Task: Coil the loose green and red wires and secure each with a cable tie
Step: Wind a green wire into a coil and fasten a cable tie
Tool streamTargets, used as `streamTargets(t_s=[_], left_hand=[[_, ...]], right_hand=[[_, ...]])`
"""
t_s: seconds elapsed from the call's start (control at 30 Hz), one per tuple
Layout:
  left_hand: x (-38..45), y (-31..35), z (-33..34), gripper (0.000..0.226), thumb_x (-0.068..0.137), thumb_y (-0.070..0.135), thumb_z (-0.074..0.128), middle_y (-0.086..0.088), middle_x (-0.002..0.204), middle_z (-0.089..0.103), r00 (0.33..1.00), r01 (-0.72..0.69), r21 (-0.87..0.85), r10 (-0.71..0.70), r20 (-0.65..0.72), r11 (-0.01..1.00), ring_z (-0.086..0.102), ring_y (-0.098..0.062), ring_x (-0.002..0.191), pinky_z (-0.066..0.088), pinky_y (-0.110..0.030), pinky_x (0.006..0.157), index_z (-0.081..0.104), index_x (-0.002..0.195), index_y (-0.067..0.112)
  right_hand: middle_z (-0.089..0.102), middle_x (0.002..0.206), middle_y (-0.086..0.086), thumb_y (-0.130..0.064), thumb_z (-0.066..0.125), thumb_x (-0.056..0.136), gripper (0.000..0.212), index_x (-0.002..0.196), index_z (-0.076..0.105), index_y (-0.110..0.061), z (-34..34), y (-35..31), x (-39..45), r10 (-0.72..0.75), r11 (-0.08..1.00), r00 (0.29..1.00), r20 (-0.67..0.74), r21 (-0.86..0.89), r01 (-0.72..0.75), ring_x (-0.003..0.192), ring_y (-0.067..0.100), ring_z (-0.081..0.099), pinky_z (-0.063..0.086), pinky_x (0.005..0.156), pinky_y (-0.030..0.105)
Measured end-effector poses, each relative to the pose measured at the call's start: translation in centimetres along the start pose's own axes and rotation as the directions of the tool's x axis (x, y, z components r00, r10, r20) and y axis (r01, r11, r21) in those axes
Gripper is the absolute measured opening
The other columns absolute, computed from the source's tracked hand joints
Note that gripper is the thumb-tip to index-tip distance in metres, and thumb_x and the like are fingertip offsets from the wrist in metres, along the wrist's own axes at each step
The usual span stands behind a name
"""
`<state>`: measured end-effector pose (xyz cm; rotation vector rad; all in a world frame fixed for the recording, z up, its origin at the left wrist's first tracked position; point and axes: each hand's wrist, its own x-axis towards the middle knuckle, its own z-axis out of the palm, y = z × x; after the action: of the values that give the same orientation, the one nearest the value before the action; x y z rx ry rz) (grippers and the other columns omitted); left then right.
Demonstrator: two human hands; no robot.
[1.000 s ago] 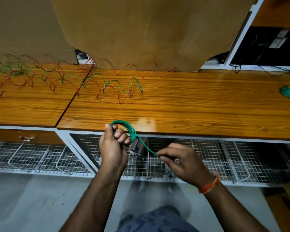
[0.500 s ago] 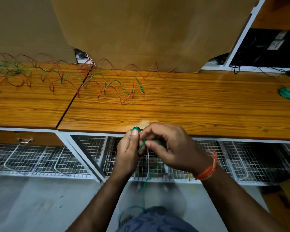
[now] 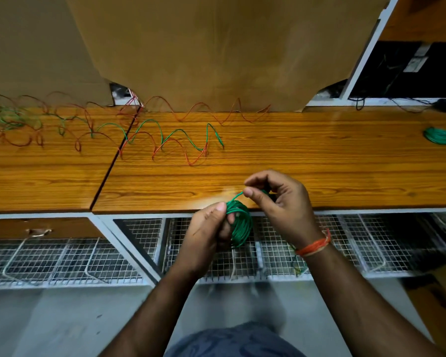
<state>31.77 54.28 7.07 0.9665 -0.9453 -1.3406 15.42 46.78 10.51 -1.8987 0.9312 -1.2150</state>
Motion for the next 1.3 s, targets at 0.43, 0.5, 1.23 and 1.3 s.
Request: streamTargets(t_s=[0.43,0.5,1.23,1.3], left_hand=[[1.1,1.3,-1.8,0.034,0.105,0.039,0.037,0.011,0.047,0.025,0.982,0.180,-0.519,-0.187,0.039,0.835,0.021,-0.001,0.035,0.016,-0.016,0.034,0.046,0.082,0.016],[1.5,1.7,-2.3,0.035,0.108,0.039,0.034,0.010,0.048,0.026,0.985,0.130,-0.530,-0.169,-0.026,0.838,0.023,-0.001,0.035,0.016,-0.017,0.037,0.046,0.083,0.016],[1.0,-0.1,-5.4,0.040,0.111,0.034,0.038,0.007,0.060,0.052,0.986,-0.136,0.422,0.166,-0.035,0.896,0.045,-0.010,0.054,0.039,-0.026,0.053,0.049,0.081,0.011],[1.0,0.2,-5.7,0.044,0.108,0.043,0.037,0.004,0.061,0.049,0.992,-0.126,0.394,0.126,0.024,0.910,0.042,-0.014,0.055,0.035,-0.030,0.053,0.053,0.078,0.016]], right_hand=[[0.052,0.063,0.004,-0.042,0.039,0.109,0.044,0.078,0.055,-0.017,5.4,1.9,-4.1,0.256,0.963,0.966,0.024,-0.087,-0.254,0.058,0.010,0.048,0.039,0.056,0.041],[0.049,0.060,-0.004,-0.043,0.039,0.109,0.043,0.079,0.057,-0.017,5.5,2.6,-4.8,0.233,0.957,0.972,0.025,-0.182,-0.225,0.055,0.007,0.045,0.036,0.055,0.039],[0.063,0.073,-0.010,-0.024,0.061,0.100,0.014,0.094,0.071,-0.016,5.1,-3.0,-3.5,-0.013,0.939,0.918,0.395,-0.310,0.146,0.064,0.003,0.056,0.039,0.059,0.023],[0.062,0.071,-0.015,-0.024,0.063,0.099,0.013,0.090,0.072,-0.018,4.4,-2.9,-2.7,0.001,0.958,0.934,0.358,-0.269,0.102,0.064,0.001,0.057,0.042,0.057,0.023]])
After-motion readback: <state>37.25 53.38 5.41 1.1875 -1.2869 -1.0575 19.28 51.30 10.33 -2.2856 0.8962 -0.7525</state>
